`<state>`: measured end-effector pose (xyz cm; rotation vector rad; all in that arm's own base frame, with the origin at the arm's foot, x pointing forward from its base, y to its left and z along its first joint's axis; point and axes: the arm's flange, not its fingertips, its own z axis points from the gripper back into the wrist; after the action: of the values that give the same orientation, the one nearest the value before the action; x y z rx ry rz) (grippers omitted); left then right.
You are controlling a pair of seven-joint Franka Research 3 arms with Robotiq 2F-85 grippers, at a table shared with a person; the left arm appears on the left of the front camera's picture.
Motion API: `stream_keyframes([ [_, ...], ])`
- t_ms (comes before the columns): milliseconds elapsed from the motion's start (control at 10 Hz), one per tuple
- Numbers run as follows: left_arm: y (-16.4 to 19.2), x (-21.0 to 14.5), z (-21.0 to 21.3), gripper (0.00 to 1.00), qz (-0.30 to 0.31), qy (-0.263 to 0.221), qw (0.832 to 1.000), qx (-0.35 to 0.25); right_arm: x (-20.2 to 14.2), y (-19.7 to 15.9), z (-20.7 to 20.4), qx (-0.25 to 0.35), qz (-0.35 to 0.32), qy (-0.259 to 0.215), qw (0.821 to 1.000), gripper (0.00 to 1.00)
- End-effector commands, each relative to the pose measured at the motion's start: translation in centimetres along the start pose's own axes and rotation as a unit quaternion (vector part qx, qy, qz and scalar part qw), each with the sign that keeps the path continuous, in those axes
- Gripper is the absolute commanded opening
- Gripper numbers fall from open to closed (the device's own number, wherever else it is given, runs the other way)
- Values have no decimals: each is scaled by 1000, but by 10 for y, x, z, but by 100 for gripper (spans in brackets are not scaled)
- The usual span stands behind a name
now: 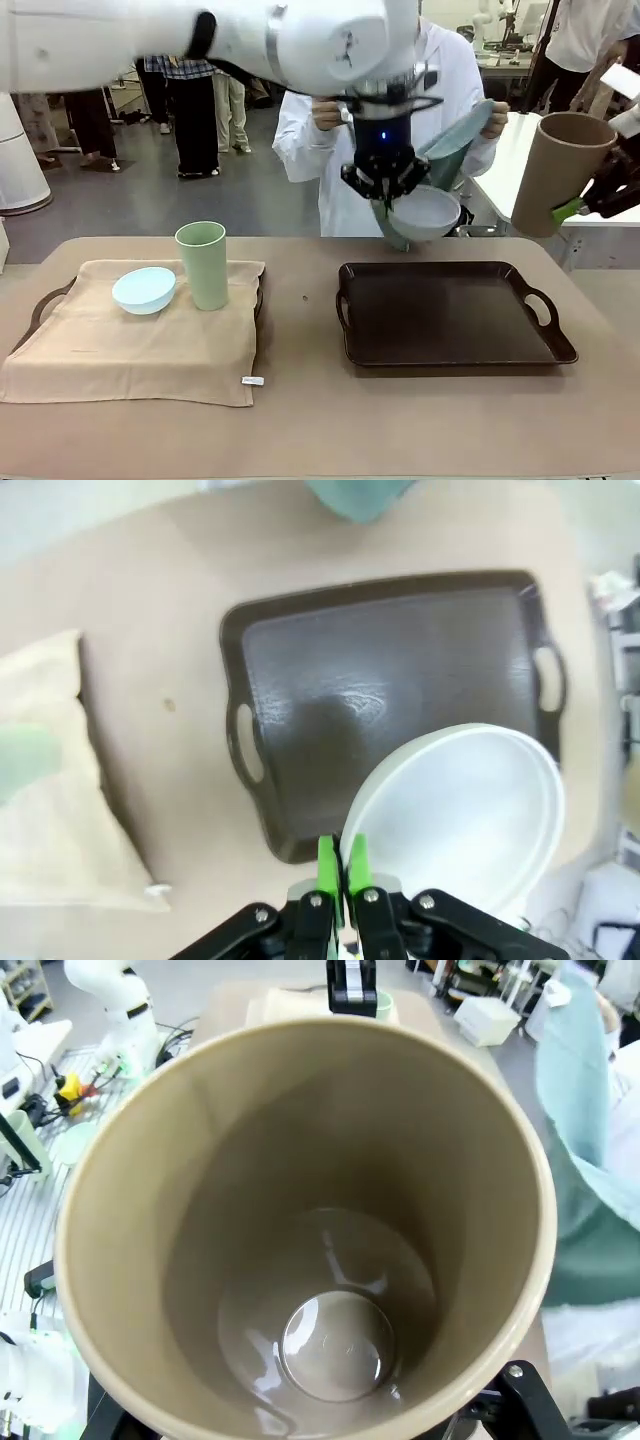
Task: Set up a tray with a mat and arrange the tableware.
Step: Pick up the Picnic Bowl and Reusable plastic cup from the Handle tray in front of the human's position and hold them in the air.
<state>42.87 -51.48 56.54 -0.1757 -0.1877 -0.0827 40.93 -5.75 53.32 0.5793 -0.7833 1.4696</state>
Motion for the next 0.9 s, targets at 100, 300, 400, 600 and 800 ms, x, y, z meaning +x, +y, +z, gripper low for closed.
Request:
stream_keyframes([
  [100,11,-25,8,0,40,-20,999,9,-13,-13,-21,30,-34,6,999,76],
  [300,1,-10,17,0,9,-9,1000,-2,4,2,-1,3,-2,4,1000,76],
  [400,1,-10,17,0,9,-9,1000,-2,4,2,-1,3,-2,4,1000,76],
  [600,1,-10,17,0,9,-9,1000,-2,4,2,-1,3,-2,4,1000,76],
  [800,1,-10,17,0,9,-9,1000,-2,4,2,-1,3,-2,4,1000,76],
])
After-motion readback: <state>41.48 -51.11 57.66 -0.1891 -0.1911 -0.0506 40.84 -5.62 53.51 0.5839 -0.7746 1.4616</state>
